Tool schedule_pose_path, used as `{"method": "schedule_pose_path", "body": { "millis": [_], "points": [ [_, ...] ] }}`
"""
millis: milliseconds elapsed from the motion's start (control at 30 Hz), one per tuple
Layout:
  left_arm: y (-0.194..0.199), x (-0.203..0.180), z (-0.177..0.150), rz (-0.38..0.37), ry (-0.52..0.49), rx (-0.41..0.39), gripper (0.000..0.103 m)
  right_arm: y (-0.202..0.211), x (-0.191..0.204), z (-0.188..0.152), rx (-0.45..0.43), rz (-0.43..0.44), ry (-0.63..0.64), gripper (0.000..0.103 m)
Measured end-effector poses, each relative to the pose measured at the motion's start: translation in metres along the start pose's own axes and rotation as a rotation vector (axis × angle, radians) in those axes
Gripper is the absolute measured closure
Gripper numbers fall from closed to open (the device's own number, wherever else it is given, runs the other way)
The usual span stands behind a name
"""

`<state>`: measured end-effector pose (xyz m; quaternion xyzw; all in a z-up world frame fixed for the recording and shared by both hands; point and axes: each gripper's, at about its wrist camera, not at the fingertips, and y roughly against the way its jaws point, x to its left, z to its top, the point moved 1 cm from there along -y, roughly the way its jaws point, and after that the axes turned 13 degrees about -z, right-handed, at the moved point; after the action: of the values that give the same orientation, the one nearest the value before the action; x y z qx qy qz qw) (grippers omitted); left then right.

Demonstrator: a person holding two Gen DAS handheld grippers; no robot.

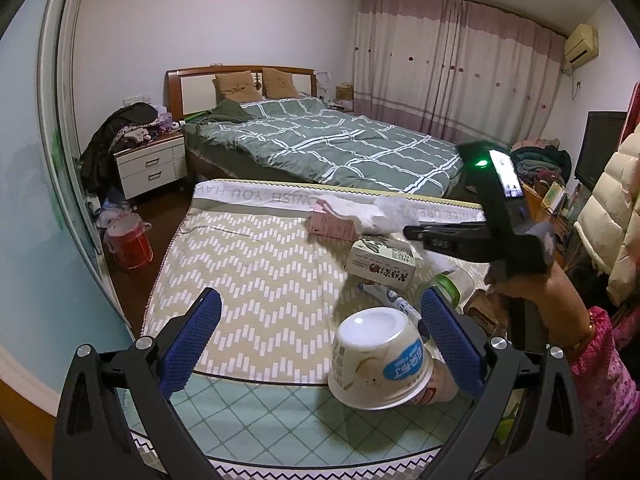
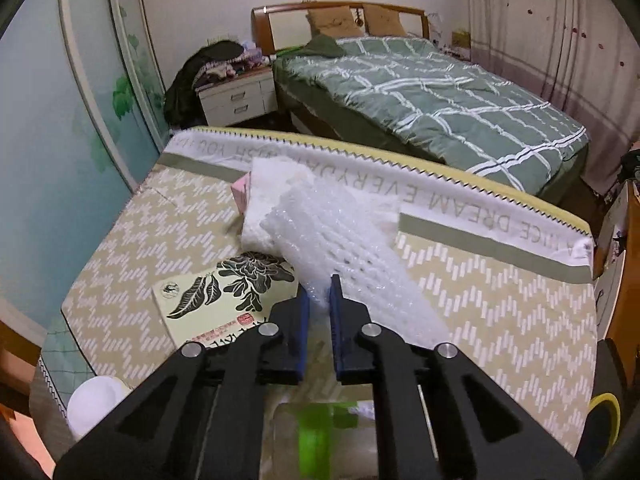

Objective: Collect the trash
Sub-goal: 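Move the right tool back to the bed and grasp the white foam sheet, then carry the foam sheet over the yellow bin and open the right tool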

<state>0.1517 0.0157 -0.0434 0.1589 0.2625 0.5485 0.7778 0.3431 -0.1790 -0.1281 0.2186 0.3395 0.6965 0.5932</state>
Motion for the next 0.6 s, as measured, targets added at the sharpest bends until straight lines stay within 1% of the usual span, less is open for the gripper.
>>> {"method": "schedule_pose_path", "body": {
  "millis": [300, 433, 600],
  "points": [
    [-0.002, -0.008, -0.001, -0.014, -0.012, 0.006, 0.005, 0.060, -0.043, -0.003, -0.149, -0.001, -0.101, 0.094],
    [-0.003, -0.014, -0.003, -0.029, -0.020, 0.008, 0.005, 0.088, -0.070, -0.021, -0.195, -0.018, -0.170, 0.094],
    [-0.005, -0.028, -0.006, -0.056, -0.040, 0.017, 0.005, 0.120, -0.115, -0.056, -0.238, -0.049, -0.288, 0.094]
  ]
}}
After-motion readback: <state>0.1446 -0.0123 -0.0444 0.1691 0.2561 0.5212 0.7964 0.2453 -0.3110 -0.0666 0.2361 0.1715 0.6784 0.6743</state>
